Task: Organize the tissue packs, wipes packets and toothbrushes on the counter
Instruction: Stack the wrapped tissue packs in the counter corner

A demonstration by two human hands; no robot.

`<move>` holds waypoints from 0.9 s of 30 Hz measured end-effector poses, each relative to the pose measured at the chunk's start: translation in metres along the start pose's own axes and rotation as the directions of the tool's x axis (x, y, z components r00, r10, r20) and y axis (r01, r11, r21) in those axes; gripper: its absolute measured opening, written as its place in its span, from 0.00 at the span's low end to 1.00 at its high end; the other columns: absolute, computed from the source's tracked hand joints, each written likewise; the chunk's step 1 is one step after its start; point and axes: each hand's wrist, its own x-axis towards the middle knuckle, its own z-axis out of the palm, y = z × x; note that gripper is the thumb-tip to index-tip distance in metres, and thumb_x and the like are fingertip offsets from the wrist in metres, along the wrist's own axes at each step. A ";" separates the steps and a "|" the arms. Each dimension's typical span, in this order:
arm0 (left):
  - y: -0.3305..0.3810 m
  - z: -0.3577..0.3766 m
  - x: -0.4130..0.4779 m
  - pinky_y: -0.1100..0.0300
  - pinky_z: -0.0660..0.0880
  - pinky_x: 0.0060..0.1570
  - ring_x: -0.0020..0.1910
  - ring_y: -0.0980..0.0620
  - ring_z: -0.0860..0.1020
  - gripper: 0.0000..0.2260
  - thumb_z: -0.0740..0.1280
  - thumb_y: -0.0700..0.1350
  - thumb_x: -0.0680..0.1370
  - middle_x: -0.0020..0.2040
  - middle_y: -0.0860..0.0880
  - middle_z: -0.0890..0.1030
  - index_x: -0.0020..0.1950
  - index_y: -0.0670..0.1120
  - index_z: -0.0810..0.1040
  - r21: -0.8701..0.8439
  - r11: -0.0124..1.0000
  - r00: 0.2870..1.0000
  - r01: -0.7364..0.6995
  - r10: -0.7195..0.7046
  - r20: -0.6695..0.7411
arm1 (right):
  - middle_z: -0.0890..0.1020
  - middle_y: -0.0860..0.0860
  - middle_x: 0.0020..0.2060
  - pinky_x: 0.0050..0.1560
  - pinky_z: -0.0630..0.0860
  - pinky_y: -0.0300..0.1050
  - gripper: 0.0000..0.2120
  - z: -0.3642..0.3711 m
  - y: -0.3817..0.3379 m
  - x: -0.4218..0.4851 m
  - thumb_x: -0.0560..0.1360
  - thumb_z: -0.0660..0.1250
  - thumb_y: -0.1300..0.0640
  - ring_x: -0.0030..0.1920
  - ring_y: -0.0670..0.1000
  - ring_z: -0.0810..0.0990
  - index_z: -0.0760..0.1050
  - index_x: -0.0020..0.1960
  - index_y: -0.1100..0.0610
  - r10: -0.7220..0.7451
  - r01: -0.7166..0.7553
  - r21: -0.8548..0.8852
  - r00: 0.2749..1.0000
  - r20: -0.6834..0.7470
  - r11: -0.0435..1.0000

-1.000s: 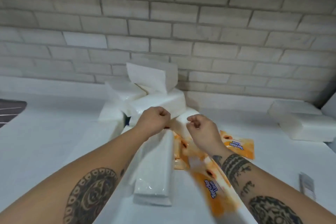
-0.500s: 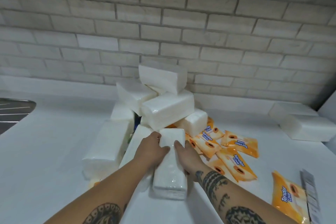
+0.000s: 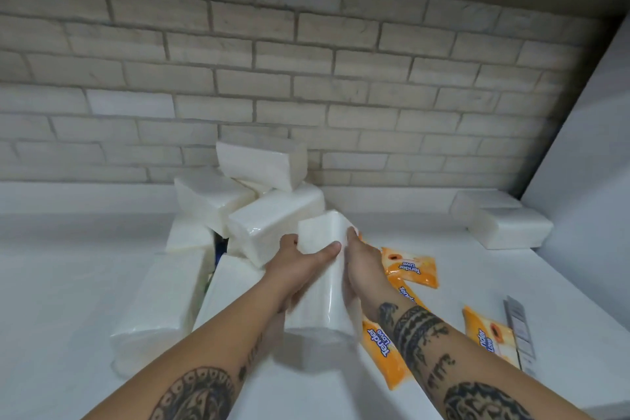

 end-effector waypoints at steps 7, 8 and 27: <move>-0.001 0.014 0.005 0.42 0.83 0.54 0.54 0.42 0.85 0.33 0.81 0.49 0.69 0.62 0.45 0.81 0.68 0.55 0.66 -0.309 0.950 0.984 -0.051 0.101 0.148 | 0.79 0.50 0.64 0.68 0.77 0.57 0.11 -0.028 -0.026 -0.032 0.78 0.67 0.47 0.59 0.53 0.83 0.81 0.59 0.46 -0.283 0.286 0.096 0.958 -0.051 0.953; 0.000 0.016 0.007 0.40 0.83 0.54 0.53 0.41 0.85 0.28 0.79 0.46 0.70 0.62 0.42 0.82 0.64 0.54 0.69 -0.365 0.928 0.974 -0.068 0.142 0.178 | 0.79 0.51 0.64 0.64 0.80 0.59 0.10 -0.031 -0.027 -0.034 0.76 0.68 0.45 0.58 0.55 0.84 0.80 0.56 0.44 -0.292 0.296 0.090 0.955 -0.049 0.951; 0.034 0.058 0.013 0.42 0.80 0.60 0.59 0.41 0.84 0.20 0.69 0.55 0.80 0.61 0.45 0.85 0.71 0.55 0.73 -0.393 0.919 0.858 -0.002 0.204 0.471 | 0.86 0.53 0.54 0.45 0.86 0.53 0.15 -0.084 -0.027 -0.017 0.82 0.65 0.42 0.49 0.56 0.88 0.73 0.65 0.47 -0.248 0.245 0.266 0.968 -0.021 0.932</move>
